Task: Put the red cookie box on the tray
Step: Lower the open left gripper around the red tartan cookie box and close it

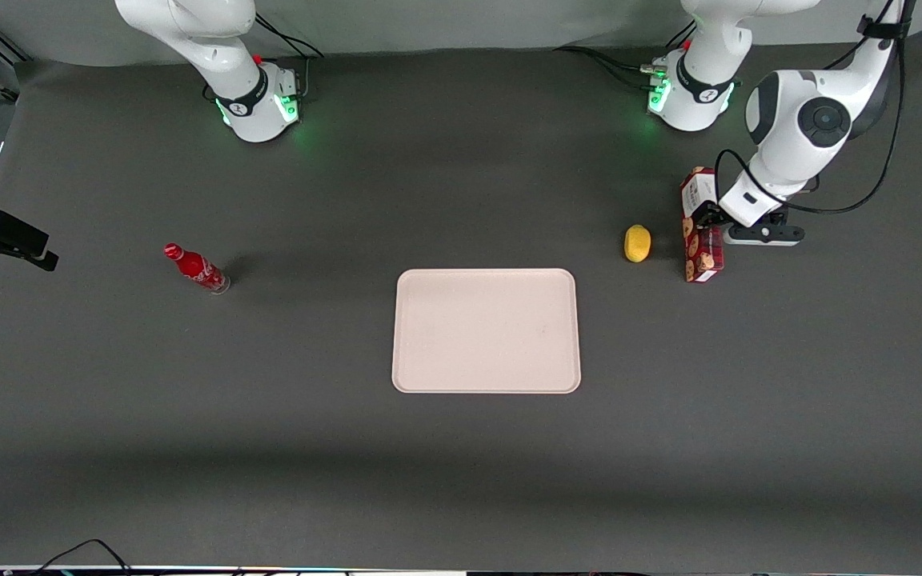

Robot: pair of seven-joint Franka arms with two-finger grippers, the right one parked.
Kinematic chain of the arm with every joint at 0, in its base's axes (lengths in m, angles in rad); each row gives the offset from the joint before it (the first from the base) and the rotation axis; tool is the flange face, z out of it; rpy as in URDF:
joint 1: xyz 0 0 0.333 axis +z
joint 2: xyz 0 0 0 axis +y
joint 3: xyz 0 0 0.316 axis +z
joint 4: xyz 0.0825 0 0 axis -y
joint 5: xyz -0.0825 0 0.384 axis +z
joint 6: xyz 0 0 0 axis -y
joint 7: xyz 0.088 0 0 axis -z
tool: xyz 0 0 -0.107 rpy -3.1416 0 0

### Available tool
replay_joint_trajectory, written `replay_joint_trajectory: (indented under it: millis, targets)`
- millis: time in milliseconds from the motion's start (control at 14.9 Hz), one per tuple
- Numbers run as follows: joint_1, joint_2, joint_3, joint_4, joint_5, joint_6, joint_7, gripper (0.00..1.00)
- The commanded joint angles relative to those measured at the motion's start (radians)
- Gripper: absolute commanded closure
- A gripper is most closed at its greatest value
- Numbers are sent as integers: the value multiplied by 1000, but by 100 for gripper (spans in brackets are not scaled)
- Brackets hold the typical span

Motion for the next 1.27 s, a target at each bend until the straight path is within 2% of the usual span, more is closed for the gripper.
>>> replay_joint_trajectory:
  millis: [0, 335, 537, 671, 738, 872, 939, 1073, 1140, 1207]
  targets:
    - [-30, 59, 2, -14, -2, 38, 2, 0]
    - [-36, 64, 2, -74, -1, 47, 8, 0]
    - [-36, 71, 2, -128, -1, 142, 14, 0]
    - [-36, 74, 1, -130, -1, 144, 14, 2]
    - [-38, 74, 2, -131, -1, 144, 14, 13]
    - [-36, 74, 2, -131, -1, 144, 14, 45]
    - [-36, 74, 2, -133, -1, 144, 14, 55]
    - [-36, 74, 2, -133, -1, 138, 14, 85]
    - [-36, 74, 2, -133, -1, 136, 14, 95]
    - [-36, 74, 2, -131, -1, 135, 14, 100]
